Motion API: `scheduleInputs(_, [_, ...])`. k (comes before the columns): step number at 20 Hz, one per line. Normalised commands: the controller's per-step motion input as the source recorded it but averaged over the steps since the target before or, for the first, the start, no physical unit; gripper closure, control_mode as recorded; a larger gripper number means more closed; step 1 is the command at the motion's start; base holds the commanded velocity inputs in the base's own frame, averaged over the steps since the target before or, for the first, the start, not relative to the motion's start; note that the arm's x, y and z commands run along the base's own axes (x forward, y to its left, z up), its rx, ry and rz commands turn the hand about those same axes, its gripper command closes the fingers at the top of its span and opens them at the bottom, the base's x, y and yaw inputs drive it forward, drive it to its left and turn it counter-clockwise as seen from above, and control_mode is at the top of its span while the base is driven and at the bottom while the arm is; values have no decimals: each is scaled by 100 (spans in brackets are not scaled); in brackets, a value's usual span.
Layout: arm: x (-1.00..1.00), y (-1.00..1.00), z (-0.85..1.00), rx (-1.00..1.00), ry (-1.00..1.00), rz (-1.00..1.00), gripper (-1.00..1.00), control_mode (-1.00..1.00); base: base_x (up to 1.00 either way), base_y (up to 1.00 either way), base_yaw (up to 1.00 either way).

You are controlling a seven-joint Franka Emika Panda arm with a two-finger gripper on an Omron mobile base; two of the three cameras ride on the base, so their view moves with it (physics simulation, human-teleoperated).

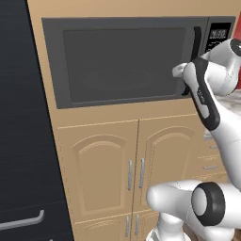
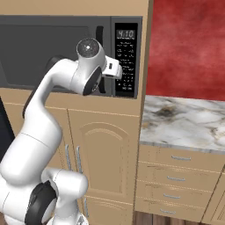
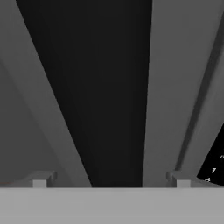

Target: Retrieve the reheated potato from the microwave, then place the potato, cheese, and condiment on the cutting board.

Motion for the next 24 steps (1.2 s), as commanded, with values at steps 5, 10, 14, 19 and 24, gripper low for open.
scheduleInputs(5, [50, 4, -2, 2, -4, 0, 100, -100, 0, 0, 0])
scheduleInputs(10, [51, 15, -5, 5, -1, 2, 100, -100, 0, 0, 0])
scheduleInputs(14, [22, 30, -10, 6, 0, 9, 100, -100, 0, 0, 0])
scheduleInputs(19, [-1, 45, -16, 3, 0, 9, 100, -100, 0, 0, 0])
scheduleInputs(24, [-22, 60, -12, 0, -1, 8, 100, -100, 0, 0, 0])
